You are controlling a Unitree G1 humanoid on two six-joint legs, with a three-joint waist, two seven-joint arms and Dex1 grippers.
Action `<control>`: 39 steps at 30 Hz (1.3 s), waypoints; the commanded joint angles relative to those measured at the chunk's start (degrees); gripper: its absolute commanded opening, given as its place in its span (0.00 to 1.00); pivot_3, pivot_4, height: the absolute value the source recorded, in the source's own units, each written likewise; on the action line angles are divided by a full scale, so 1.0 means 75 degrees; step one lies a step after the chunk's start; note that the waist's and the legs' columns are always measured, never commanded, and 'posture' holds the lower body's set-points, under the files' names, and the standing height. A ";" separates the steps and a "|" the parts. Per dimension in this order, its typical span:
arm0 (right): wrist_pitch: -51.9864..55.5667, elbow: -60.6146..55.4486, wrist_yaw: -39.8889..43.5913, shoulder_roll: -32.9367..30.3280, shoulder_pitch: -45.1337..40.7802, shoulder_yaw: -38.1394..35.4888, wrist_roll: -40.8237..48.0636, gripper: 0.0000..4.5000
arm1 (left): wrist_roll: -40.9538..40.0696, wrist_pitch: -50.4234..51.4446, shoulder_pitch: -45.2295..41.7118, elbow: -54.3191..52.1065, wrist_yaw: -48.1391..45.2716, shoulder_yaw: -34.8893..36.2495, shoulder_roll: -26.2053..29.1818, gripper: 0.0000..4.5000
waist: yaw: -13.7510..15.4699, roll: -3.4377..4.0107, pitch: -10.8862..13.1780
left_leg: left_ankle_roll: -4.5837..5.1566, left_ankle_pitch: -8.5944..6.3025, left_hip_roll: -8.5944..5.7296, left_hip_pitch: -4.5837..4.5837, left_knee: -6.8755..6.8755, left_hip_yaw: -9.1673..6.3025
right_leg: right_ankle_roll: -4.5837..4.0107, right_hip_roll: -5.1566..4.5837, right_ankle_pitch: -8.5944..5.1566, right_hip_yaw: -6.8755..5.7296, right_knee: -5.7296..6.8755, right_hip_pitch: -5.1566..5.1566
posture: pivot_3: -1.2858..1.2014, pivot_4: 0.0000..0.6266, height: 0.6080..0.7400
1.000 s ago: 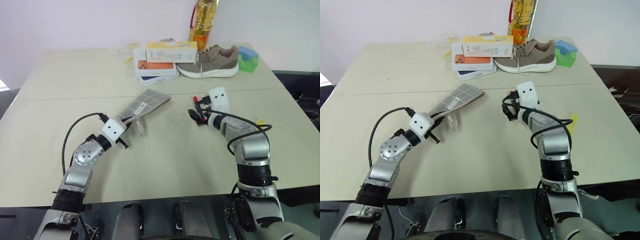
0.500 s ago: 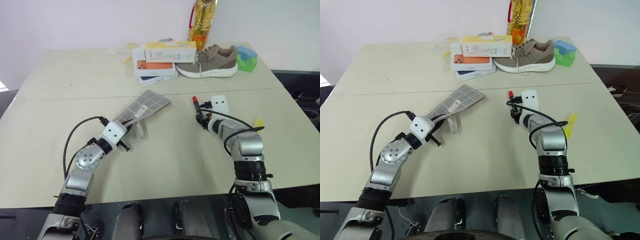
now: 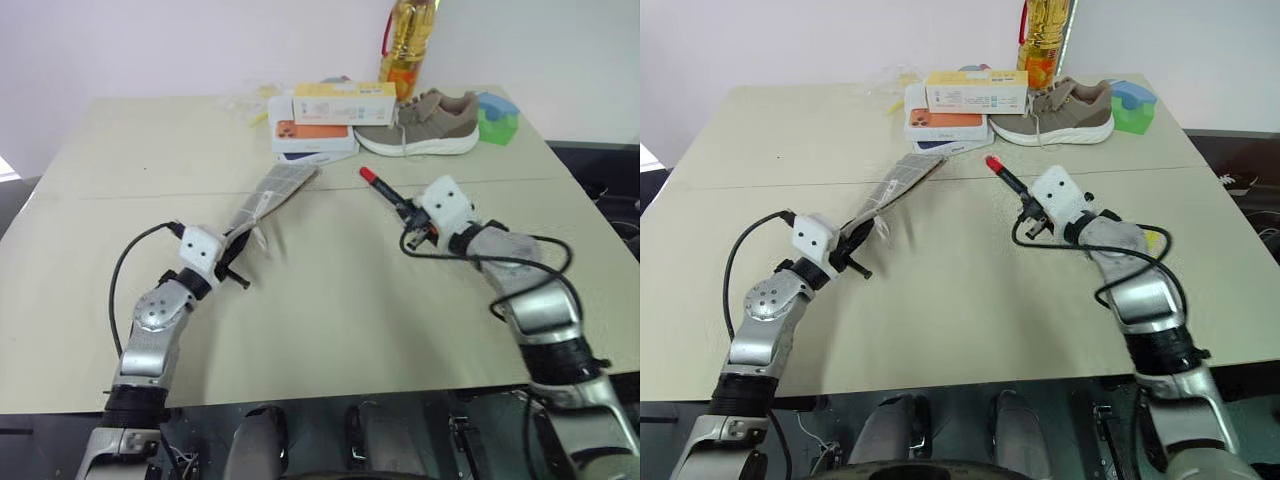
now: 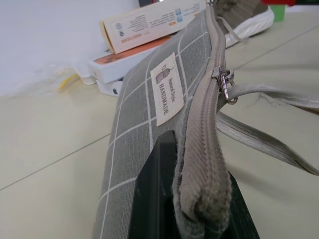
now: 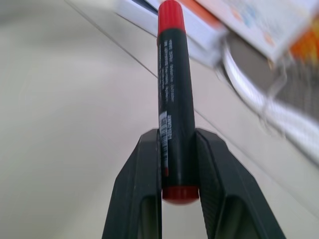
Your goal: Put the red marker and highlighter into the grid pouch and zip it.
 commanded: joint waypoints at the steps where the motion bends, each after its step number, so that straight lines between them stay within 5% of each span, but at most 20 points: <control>1: -0.0265 -0.0461 0.0325 -0.0129 0.0017 -0.0019 0.0113 0.09 | -0.0197 0.0032 -0.0095 -0.0381 -0.0107 0.0082 -0.0016 0.00 | 0.0009 -0.0001 0.0001 | 0.0000 0.0000 0.0000 0.0000 0.0001 0.0000 | 0.0000 0.0001 0.0000 0.0000 0.0000 0.0000 | 0.52 0.24 1.00; 22: -0.0109 -0.0426 0.0309 0.0227 -0.0436 0.0618 -0.0278 0.09 | -0.0230 0.0150 0.0328 -0.0897 -0.0612 -0.0202 -0.0122 0.00 | 0.0033 -0.0002 0.0001 | -0.0001 0.0000 -0.0001 0.0000 0.0004 0.0000 | -0.0001 -0.0002 0.0000 0.0001 0.0000 0.0001 | 0.52 0.24 1.00; 39: -0.2124 -0.0480 0.1457 -0.1278 -0.0723 0.1871 -0.2206 0.09 | 0.0023 -0.0440 -0.0067 -0.0620 -0.2391 -0.0741 0.1036 0.00 | 0.0026 -0.0001 0.0002 | -0.0001 0.0000 -0.0002 0.0000 0.0004 0.0001 | -0.0002 -0.0001 0.0000 0.0000 -0.0001 0.0001 | 0.52 0.24 1.00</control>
